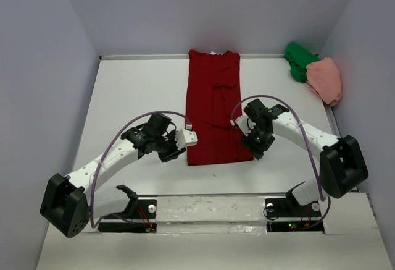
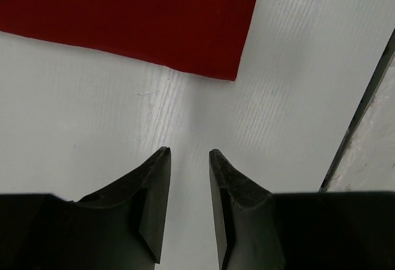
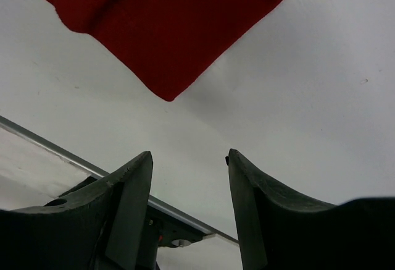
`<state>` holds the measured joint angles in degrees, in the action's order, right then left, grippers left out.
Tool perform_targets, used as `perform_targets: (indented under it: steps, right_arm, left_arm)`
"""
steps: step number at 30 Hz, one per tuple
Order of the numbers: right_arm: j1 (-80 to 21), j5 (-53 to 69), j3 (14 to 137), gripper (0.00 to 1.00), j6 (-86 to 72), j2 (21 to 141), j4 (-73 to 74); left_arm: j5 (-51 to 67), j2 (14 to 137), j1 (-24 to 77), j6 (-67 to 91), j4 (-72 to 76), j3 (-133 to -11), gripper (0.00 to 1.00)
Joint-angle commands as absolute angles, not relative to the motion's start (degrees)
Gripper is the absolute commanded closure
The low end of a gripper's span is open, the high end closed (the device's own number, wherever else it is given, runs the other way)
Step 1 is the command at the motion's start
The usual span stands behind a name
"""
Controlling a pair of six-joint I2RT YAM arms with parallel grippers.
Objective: Fold and stack the t-shirts
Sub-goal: Rotate the tshirt 90 degrees
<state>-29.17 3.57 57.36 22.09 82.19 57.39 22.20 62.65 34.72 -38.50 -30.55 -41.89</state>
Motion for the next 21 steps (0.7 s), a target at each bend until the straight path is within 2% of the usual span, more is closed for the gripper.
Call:
perform_targets:
  steps: [1, 8, 21]
  right_arm:
    - [-29.00, 4.12, 60.89, 0.43, 19.95, 86.99, 55.46]
    - [-29.00, 7.91, 63.81, 0.44, 17.75, 96.14, 53.18]
    - [-26.72, 11.51, 63.11, 0.46, 17.14, 98.52, 51.50]
  left_arm:
    - [24.87, 67.30, 35.42, -37.71, -29.36, -45.69, 0.58]
    - [30.13, 78.81, 35.60, -33.76, -30.32, -53.60, 0.57]
    - [35.86, 87.89, 35.60, -28.30, -30.58, -58.62, 0.56]
